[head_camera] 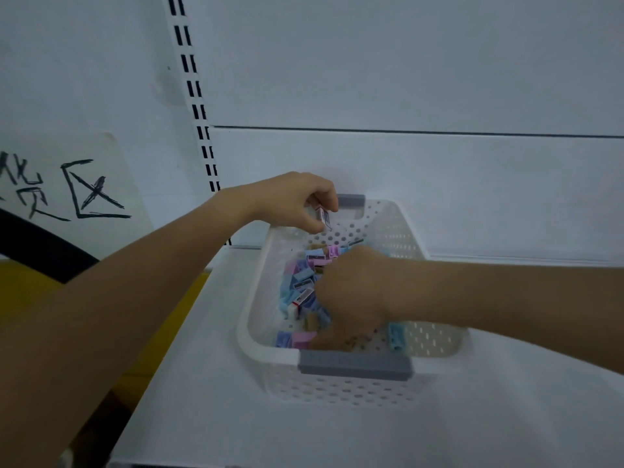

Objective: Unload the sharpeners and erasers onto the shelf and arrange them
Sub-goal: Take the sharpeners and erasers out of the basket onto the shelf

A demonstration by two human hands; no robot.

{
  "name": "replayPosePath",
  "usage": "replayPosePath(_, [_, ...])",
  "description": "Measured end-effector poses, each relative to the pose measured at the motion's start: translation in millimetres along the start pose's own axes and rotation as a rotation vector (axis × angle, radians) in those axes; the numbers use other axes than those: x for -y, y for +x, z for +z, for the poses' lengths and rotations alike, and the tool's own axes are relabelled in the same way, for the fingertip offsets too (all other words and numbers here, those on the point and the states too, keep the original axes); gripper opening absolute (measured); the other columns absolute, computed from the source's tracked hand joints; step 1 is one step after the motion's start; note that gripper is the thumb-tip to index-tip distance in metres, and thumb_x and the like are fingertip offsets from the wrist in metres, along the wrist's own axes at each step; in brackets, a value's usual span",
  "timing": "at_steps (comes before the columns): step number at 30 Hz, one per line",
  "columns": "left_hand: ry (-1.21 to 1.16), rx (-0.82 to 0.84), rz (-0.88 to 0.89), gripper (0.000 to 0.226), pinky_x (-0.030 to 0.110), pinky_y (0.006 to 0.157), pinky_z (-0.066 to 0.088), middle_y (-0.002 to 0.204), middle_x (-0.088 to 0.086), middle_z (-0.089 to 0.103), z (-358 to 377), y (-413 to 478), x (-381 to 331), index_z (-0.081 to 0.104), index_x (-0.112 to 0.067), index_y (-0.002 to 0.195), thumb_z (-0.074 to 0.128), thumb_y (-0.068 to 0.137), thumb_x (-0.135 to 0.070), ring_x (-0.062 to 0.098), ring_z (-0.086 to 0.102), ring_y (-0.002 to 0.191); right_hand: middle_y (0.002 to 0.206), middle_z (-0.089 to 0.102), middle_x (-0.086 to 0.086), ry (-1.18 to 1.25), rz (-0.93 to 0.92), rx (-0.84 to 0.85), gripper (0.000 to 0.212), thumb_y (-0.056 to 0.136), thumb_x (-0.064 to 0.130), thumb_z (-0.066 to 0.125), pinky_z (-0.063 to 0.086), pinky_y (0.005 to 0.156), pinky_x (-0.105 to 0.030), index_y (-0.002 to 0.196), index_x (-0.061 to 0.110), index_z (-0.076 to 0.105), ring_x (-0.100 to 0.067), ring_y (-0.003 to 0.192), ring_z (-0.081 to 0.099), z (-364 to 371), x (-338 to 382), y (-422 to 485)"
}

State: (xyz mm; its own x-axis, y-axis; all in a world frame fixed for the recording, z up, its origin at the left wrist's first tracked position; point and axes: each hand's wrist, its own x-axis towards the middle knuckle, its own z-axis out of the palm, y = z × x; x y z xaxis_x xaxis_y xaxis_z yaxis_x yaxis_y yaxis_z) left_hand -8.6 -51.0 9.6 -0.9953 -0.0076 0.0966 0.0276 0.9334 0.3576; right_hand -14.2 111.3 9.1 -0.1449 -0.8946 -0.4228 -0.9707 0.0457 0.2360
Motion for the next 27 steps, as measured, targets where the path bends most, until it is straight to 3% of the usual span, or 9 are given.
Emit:
replayPosePath(5, [0.003, -0.006, -0.003, 0.025, 0.018, 0.088, 0.044, 0.098, -0.011, 0.056, 0.0, -0.7, -0.5, 0.059, -0.021, 0.101, 0.07, 0.079, -0.014, 0.006, 0.055, 0.094, 0.054, 0.043, 0.005, -0.013, -0.01, -0.041, 0.06, 0.077, 0.071, 0.043, 0.03, 0.049, -0.023, 0.055, 0.016, 0.046, -0.011, 0.048, 0.041, -9.6, 3.5, 0.5])
replayPosePath(9, [0.007, -0.009, -0.001, 0.026, 0.018, 0.089, 0.044, 0.1, -0.01, 0.057, -0.8, 0.2, -1.7, 0.06, -0.019, 0.102, 0.07, 0.079, -0.014, 0.007, 0.055, 0.095, 0.061, 0.04, 0.004, -0.133, -0.063, -0.048, 0.052, 0.089, 0.058, 0.039, 0.032, 0.065, -0.027, 0.082, 0.011, 0.059, -0.01, 0.056, 0.037, 2.0, 18.1, 7.0])
replayPosePath(12, [0.013, -0.003, 0.001, 0.025, 0.017, 0.088, 0.044, 0.099, -0.01, 0.057, -1.4, -1.1, -1.4, 0.06, -0.019, 0.102, 0.07, 0.079, -0.015, 0.006, 0.055, 0.094, 0.057, 0.044, 0.004, -0.122, 0.037, -0.086, 0.063, 0.078, 0.073, 0.041, 0.028, 0.052, -0.024, 0.059, 0.013, 0.048, -0.01, 0.053, 0.04, 1.0, 5.3, 13.8])
replayPosePath(16, [0.016, -0.009, -0.003, 0.028, 0.017, 0.087, 0.043, 0.101, -0.009, 0.057, -1.6, -1.3, -1.7, 0.06, -0.016, 0.105, 0.069, 0.079, -0.013, 0.006, 0.055, 0.094, 0.055, 0.044, 0.005, -0.076, 0.151, 0.024, 0.068, 0.066, 0.08, 0.048, 0.032, 0.051, -0.024, 0.056, 0.014, 0.045, -0.012, 0.052, 0.042, -15.9, -30.8, 10.4])
replayPosePath(19, [0.024, -0.006, -0.006, 0.028, 0.016, 0.085, 0.042, 0.101, -0.009, 0.057, -2.3, -1.6, -2.5, 0.06, -0.016, 0.105, 0.069, 0.079, -0.013, 0.006, 0.054, 0.094, 0.065, 0.048, 0.007, 0.133, 0.057, 0.064, 0.05, 0.07, 0.064, 0.063, 0.034, 0.055, -0.021, 0.075, 0.014, 0.054, -0.01, 0.057, 0.042, -23.6, -53.0, 8.0])
replayPosePath(21, [0.036, -0.003, -0.004, 0.028, 0.014, 0.083, 0.042, 0.101, -0.008, 0.058, -4.1, -1.7, -2.7, 0.06, -0.016, 0.104, 0.07, 0.078, -0.015, 0.006, 0.054, 0.093, 0.087, 0.06, 0.009, 0.3, -0.091, -0.02, 0.033, 0.078, 0.045, 0.067, 0.041, 0.065, -0.018, 0.099, 0.02, 0.062, -0.007, 0.073, 0.052, -19.4, -57.4, 12.7])
replayPosePath(23, [0.044, -0.013, -0.004, 0.027, 0.01, 0.081, 0.042, 0.102, -0.007, 0.058, -7.8, -2.8, -2.6, 0.06, -0.017, 0.103, 0.07, 0.079, -0.015, 0.007, 0.054, 0.093, 0.111, 0.06, 0.005, 0.347, -0.208, -0.073, 0.035, 0.084, 0.03, 0.064, 0.04, 0.077, -0.016, 0.117, 0.02, 0.059, -0.008, 0.089, 0.053, -8.7, -50.7, 22.7])
replayPosePath(25, [0.06, -0.024, -0.008, 0.027, 0.012, 0.082, 0.042, 0.102, -0.007, 0.058, -13.7, -5.1, -2.2, 0.059, -0.018, 0.103, 0.07, 0.079, -0.015, 0.008, 0.054, 0.095, 0.115, 0.057, 0.002, 0.295, -0.238, -0.092, 0.037, 0.086, 0.026, 0.061, 0.035, 0.079, -0.017, 0.122, 0.017, 0.057, -0.007, 0.09, 0.048, 3.8, -40.3, 35.1])
replayPosePath(27, [0.081, -0.022, -0.026, 0.028, 0.019, 0.085, 0.043, 0.104, -0.006, 0.057, -19.1, -7.6, -2.2, 0.059, -0.018, 0.105, 0.07, 0.079, -0.015, 0.01, 0.054, 0.097, 0.103, 0.057, 0.001, 0.246, -0.219, -0.097, 0.031, 0.085, 0.025, 0.063, 0.035, 0.076, -0.019, 0.114, 0.014, 0.059, -0.008, 0.085, 0.047, 8.4, -38.0, 44.6])
